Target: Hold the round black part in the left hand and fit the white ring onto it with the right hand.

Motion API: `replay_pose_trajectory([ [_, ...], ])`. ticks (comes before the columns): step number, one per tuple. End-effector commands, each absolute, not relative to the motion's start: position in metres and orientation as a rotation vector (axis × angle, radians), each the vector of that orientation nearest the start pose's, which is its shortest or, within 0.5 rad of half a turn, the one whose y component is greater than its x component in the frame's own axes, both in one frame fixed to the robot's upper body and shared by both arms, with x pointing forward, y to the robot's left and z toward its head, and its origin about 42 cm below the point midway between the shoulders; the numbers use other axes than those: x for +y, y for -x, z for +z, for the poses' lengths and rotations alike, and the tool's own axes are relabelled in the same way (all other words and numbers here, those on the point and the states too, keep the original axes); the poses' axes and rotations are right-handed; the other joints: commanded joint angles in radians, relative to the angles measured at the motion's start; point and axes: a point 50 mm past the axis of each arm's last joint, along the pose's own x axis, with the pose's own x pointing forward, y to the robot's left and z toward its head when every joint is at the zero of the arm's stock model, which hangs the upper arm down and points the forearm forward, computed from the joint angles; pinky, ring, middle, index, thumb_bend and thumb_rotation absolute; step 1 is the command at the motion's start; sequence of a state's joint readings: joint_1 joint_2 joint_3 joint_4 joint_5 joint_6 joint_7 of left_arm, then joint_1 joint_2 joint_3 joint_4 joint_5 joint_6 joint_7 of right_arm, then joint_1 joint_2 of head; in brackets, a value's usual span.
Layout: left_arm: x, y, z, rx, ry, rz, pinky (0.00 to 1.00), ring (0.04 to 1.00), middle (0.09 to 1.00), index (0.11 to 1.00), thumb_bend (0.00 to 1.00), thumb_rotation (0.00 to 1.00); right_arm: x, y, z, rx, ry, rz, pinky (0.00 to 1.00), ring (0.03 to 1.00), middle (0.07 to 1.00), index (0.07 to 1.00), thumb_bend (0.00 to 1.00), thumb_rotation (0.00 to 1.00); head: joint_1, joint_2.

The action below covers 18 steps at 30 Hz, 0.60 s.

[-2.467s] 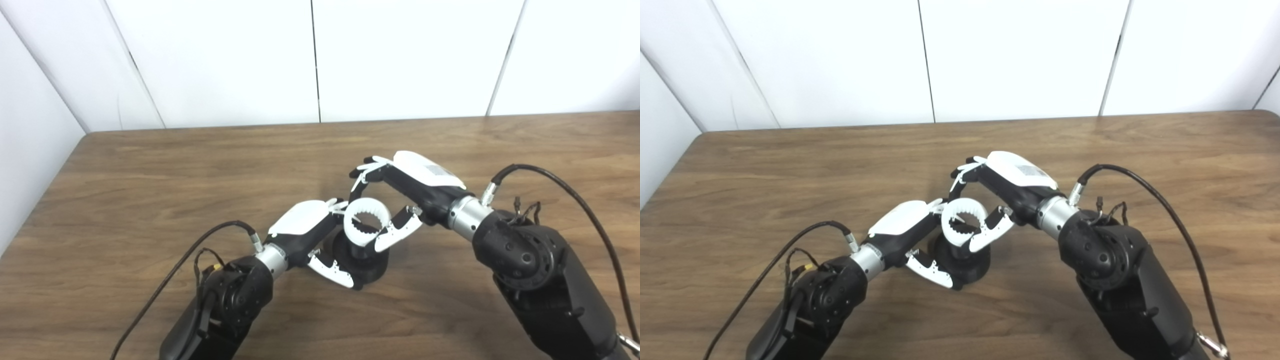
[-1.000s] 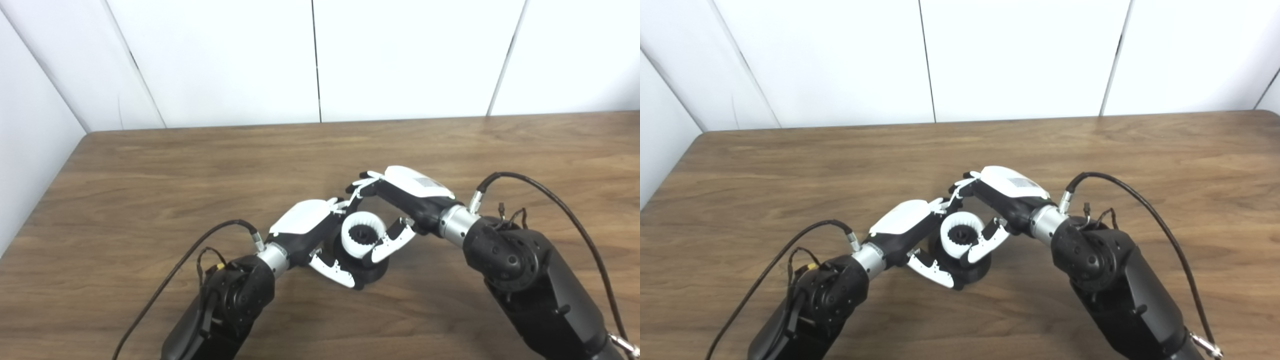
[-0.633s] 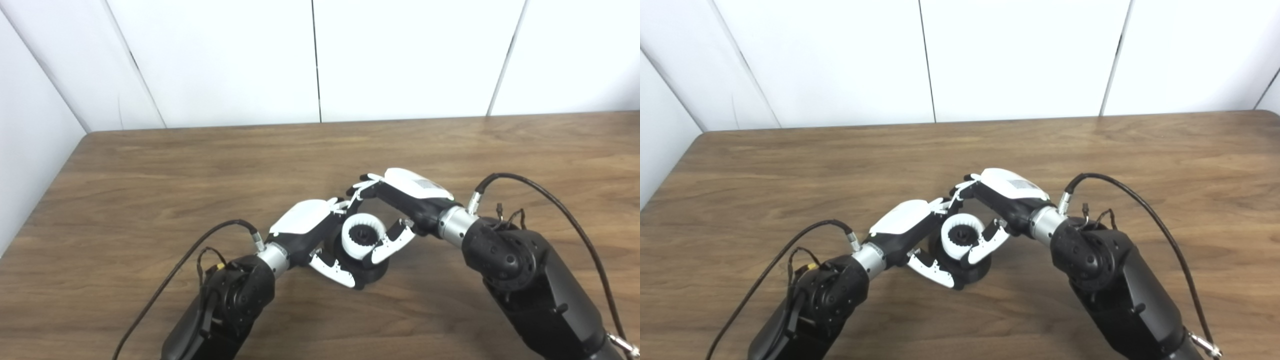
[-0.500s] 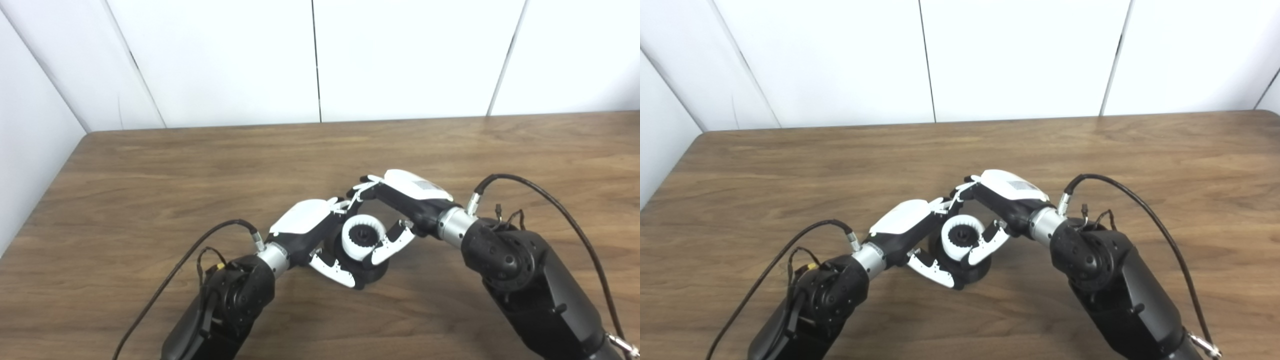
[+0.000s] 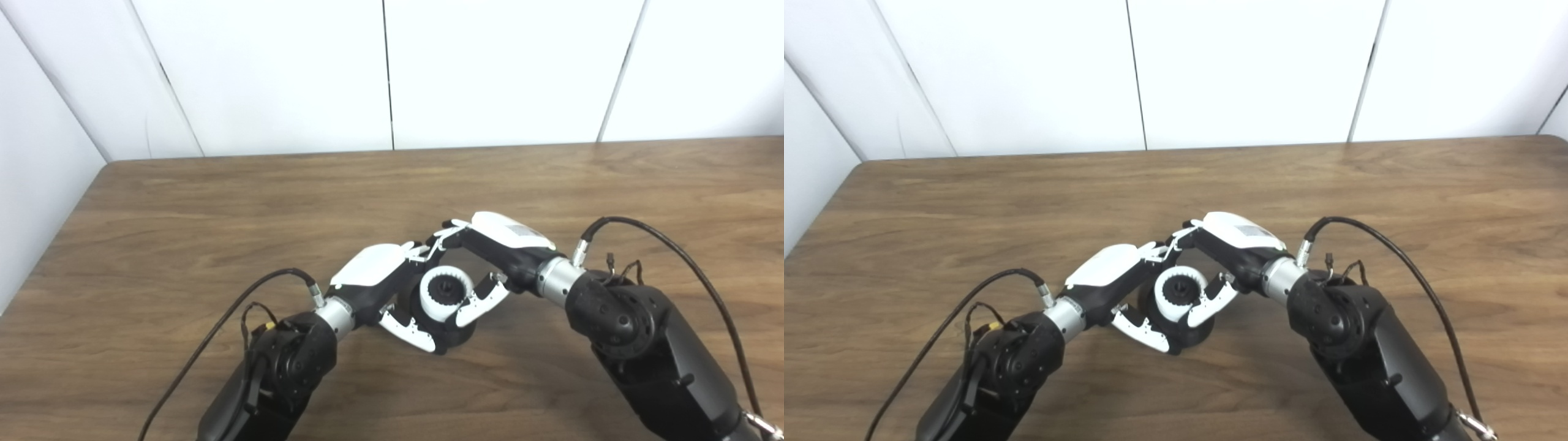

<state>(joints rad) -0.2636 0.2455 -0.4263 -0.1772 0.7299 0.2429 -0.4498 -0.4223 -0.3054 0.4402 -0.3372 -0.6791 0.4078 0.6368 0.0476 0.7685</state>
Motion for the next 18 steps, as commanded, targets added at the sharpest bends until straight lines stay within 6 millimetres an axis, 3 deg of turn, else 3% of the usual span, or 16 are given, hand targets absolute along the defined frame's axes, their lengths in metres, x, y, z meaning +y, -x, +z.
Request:
replay_pose_trajectory([
  [1,0.1520,-0.3336,0.1846,-0.126,-1.066,-0.595,0.93,1.000,0.965,0.689,0.88,0.36,-0.1493,-0.3477,0.2531,-0.182,1.112,0.655,0.94,0.971,0.859,0.494,0.52,0.16,0.003,0.001],
  [2,0.1521,-0.3335,0.1846,-0.127,-1.067,-0.594,0.93,1.000,0.965,0.689,0.88,0.36,-0.1494,-0.3478,0.2527,-0.179,1.112,0.656,0.94,0.971,0.859,0.495,0.52,0.16,0.003,0.001],
  [4,0.1524,-0.3338,0.1845,-0.127,-1.070,-0.593,0.93,1.000,0.964,0.690,0.88,0.36,-0.1494,-0.3482,0.2521,-0.174,1.114,0.657,0.94,0.973,0.863,0.625,0.81,0.31,0.001,0.002],
  [6,0.1528,-0.3342,0.1843,-0.127,-1.069,-0.593,0.93,1.000,0.964,0.691,0.88,0.36,-0.1493,-0.3484,0.2523,-0.170,1.117,0.660,0.94,0.975,0.868,0.670,0.88,0.36,0.004,0.001],
  [12,0.1530,-0.3343,0.1837,-0.122,-1.061,-0.592,0.94,1.000,0.965,0.689,0.89,0.36,-0.1500,-0.3489,0.2538,-0.177,1.130,0.668,0.93,0.978,0.878,0.732,0.95,0.45,0.003,0.001],
  [18,0.1531,-0.3339,0.1830,-0.121,-1.061,-0.593,0.94,1.000,0.965,0.686,0.89,0.37,-0.1508,-0.3481,0.2561,-0.179,1.120,0.660,0.94,0.978,0.883,0.747,0.98,0.47,0.003,-0.001],
])
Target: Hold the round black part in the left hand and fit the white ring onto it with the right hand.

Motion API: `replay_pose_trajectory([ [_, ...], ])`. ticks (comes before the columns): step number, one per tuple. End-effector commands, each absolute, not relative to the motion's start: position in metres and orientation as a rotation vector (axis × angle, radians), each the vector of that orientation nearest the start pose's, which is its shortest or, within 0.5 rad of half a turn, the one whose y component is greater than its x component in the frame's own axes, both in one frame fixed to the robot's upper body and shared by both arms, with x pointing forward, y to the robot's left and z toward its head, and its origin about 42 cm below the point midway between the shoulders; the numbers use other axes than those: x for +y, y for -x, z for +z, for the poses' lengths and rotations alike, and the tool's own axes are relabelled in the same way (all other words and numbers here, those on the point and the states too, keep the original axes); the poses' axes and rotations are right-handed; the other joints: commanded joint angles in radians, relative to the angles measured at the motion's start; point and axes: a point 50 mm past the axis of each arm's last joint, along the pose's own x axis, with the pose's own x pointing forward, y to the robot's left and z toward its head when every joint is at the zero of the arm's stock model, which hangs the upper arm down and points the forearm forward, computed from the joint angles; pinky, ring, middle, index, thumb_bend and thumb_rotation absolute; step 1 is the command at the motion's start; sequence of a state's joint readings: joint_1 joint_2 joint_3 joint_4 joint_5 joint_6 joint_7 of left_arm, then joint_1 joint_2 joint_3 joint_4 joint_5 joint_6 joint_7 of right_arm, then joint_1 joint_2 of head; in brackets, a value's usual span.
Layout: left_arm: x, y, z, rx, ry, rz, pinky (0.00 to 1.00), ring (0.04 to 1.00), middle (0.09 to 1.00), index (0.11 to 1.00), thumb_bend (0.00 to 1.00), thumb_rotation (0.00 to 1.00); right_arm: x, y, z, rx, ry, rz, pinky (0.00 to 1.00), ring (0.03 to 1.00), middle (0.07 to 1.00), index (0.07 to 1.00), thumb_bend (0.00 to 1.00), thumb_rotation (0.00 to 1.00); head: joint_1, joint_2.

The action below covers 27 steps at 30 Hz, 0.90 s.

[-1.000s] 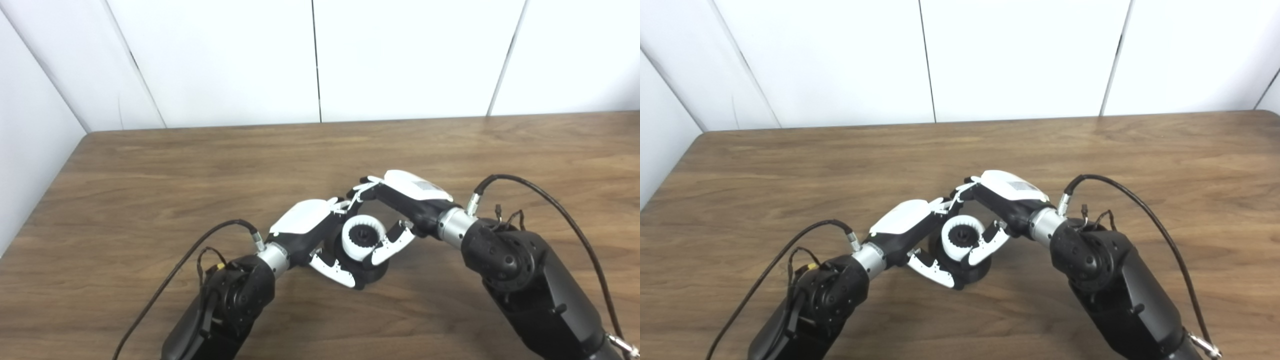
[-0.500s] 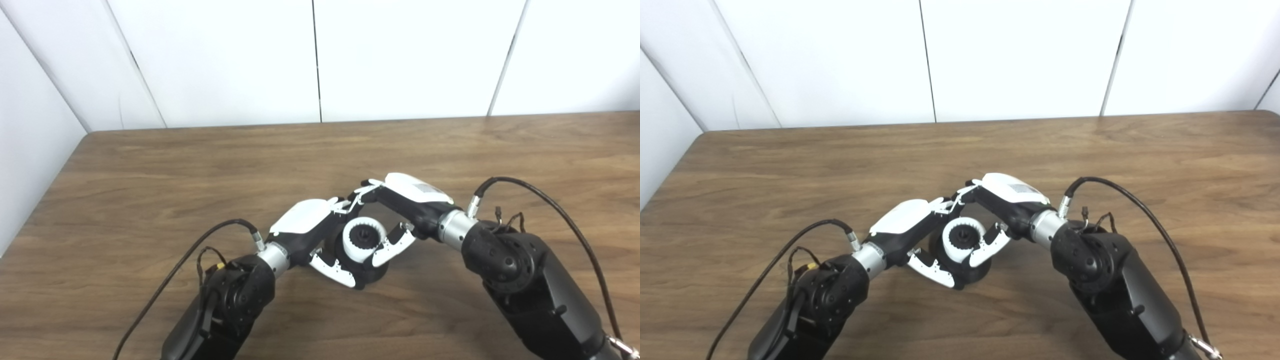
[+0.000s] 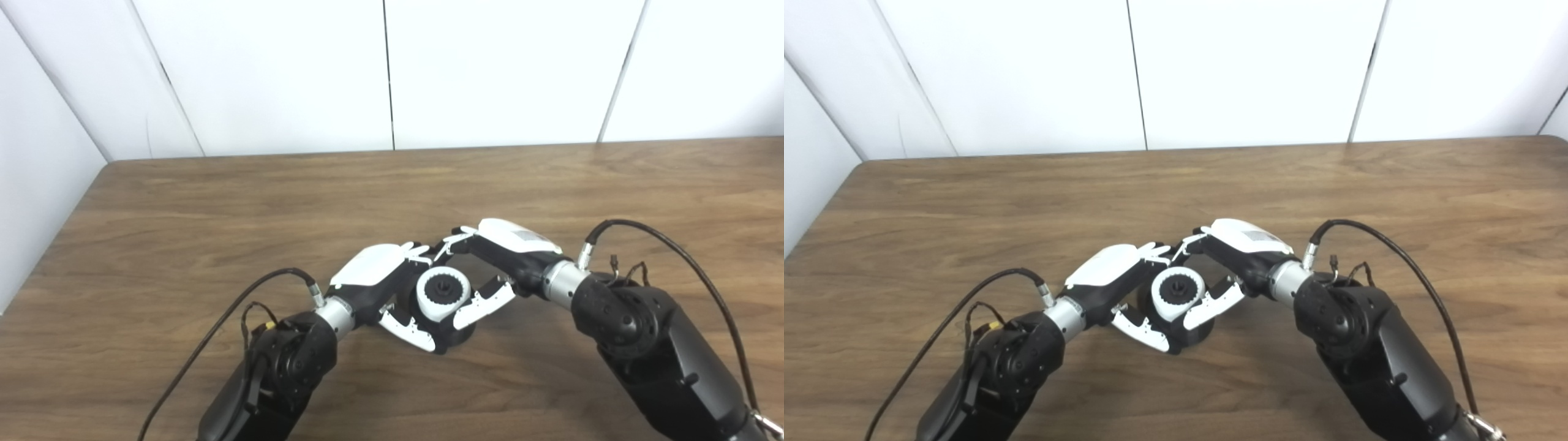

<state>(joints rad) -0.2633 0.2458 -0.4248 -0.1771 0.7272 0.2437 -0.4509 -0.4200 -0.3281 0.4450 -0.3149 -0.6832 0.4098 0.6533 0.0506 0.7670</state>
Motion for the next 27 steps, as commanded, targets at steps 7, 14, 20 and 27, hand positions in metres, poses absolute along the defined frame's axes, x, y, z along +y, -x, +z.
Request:
replay_pose_trajectory([
  [7,0.154,-0.334,0.182,-0.118,-1.063,-0.592,0.94,1.000,0.965,0.690,0.89,0.35,-0.153,-0.349,0.263,-0.194,1.107,0.632,0.94,0.984,0.891,0.746,0.99,0.49,0.004,0.000],
  [14,0.155,-0.333,0.181,-0.111,-1.054,-0.588,0.95,1.000,0.967,0.694,0.89,0.35,-0.160,-0.352,0.270,-0.223,1.079,0.591,0.93,0.966,0.879,0.740,1.00,0.50,0.003,-0.001],
  [20,0.156,-0.332,0.180,-0.110,-1.059,-0.588,0.95,1.000,0.964,0.692,0.88,0.35,-0.168,-0.354,0.277,-0.241,1.065,0.556,0.90,0.951,0.877,0.751,1.00,0.49,0.001,-0.002],
  [27,0.158,-0.332,0.179,-0.095,-1.054,-0.585,0.94,1.000,0.965,0.695,0.89,0.35,-0.182,-0.355,0.283,-0.237,1.039,0.502,0.87,0.943,0.879,0.757,1.00,0.48,0.000,-0.002],
])
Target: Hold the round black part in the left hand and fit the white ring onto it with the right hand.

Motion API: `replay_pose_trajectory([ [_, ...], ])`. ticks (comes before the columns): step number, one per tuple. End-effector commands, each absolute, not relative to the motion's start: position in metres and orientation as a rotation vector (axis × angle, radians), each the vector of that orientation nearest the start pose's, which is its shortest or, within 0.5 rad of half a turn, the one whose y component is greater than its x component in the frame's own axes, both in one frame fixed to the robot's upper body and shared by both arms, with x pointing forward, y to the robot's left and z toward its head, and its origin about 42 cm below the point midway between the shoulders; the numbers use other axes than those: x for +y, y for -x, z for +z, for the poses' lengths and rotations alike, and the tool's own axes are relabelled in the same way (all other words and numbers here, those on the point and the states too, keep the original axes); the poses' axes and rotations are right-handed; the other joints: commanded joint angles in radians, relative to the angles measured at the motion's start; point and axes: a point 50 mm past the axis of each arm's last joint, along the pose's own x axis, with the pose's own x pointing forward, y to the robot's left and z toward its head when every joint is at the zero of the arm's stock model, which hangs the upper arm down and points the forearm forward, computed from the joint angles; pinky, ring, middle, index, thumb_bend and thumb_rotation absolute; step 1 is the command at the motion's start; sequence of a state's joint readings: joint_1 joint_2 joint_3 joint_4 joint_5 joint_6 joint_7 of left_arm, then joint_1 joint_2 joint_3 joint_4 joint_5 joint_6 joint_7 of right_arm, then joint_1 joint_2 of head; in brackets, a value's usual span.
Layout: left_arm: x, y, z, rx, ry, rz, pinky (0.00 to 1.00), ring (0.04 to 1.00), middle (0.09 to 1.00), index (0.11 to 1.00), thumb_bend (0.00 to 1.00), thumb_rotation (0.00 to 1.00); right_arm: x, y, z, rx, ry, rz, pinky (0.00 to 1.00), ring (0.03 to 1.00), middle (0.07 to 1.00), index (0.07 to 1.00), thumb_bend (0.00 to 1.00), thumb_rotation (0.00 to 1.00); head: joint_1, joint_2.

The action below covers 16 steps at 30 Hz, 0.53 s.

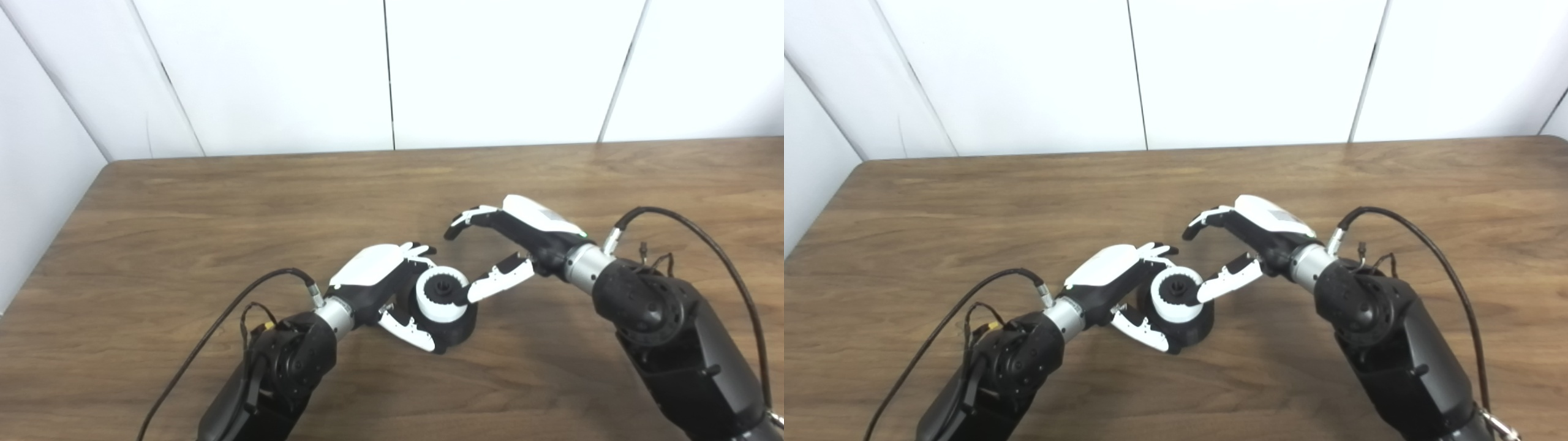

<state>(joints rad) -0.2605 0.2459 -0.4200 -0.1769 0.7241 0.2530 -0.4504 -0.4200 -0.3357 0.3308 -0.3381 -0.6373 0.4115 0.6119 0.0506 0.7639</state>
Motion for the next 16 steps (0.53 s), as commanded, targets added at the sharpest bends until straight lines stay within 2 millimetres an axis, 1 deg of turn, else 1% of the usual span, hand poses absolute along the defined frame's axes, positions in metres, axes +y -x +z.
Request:
replay_pose_trajectory([
  [1,0.158,-0.332,0.179,-0.094,-1.054,-0.585,0.94,1.000,0.964,0.695,0.89,0.35,-0.184,-0.354,0.283,-0.233,1.028,0.494,0.87,0.943,0.882,0.760,1.00,0.49,-0.001,0.000],
  [5,0.159,-0.331,0.179,-0.082,-1.046,-0.592,0.95,1.000,0.962,0.719,0.89,0.36,-0.193,-0.353,0.283,-0.213,0.979,0.465,0.82,0.924,0.892,0.772,0.99,0.48,-0.001,0.000],
  [9,0.162,-0.330,0.179,-0.084,-1.048,-0.595,0.93,1.000,0.950,0.782,0.91,0.35,-0.203,-0.351,0.281,-0.184,0.949,0.440,0.81,0.927,0.910,0.806,0.96,0.48,0.000,-0.001],
  [14,0.165,-0.330,0.181,-0.082,-1.057,-0.595,0.94,1.000,0.948,0.839,0.94,0.34,-0.212,-0.351,0.276,-0.162,0.947,0.417,0.82,0.933,0.919,0.818,0.96,0.52,0.000,-0.003],
  [16,0.167,-0.331,0.182,-0.074,-1.052,-0.596,0.95,1.000,0.951,0.875,0.96,0.34,-0.215,-0.351,0.275,-0.156,0.946,0.408,0.82,0.935,0.920,0.817,0.97,0.52,-0.001,-0.004],
])
